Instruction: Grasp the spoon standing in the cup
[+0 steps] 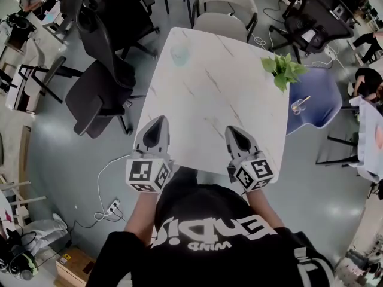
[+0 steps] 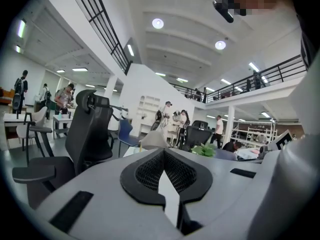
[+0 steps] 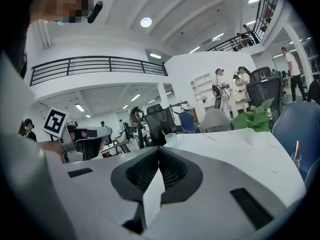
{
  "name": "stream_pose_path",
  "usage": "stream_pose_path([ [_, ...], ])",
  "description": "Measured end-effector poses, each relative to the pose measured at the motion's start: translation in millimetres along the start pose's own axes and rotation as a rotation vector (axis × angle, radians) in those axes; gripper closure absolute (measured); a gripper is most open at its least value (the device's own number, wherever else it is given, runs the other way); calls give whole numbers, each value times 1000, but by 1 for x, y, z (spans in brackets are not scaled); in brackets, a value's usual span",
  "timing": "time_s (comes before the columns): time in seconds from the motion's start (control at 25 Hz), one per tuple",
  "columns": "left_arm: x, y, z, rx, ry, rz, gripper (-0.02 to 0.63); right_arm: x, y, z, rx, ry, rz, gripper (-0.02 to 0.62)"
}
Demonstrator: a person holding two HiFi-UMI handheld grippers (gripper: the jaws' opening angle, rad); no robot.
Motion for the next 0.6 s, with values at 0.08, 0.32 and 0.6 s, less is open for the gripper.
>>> stream_pose_path([
  [0.08, 2, -11, 12, -12, -1, 6, 595, 5, 1, 14, -15, 7, -1, 583],
  [0.32, 3, -37, 43, -62, -17, 24, 595, 19, -1, 54, -38, 28, -20, 583],
  [0.6, 5, -56, 63, -70, -25, 29, 595, 25, -3, 81, -38, 22, -30, 583],
])
Point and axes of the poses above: the fingertips, and each gripper's own axes: z forward along the fingers, y to its right, x out of its top, the point moved 3 cm from there along -z, backward along the fingers, and after that the axes turned 9 degrees about z, right-handed, at the moved point
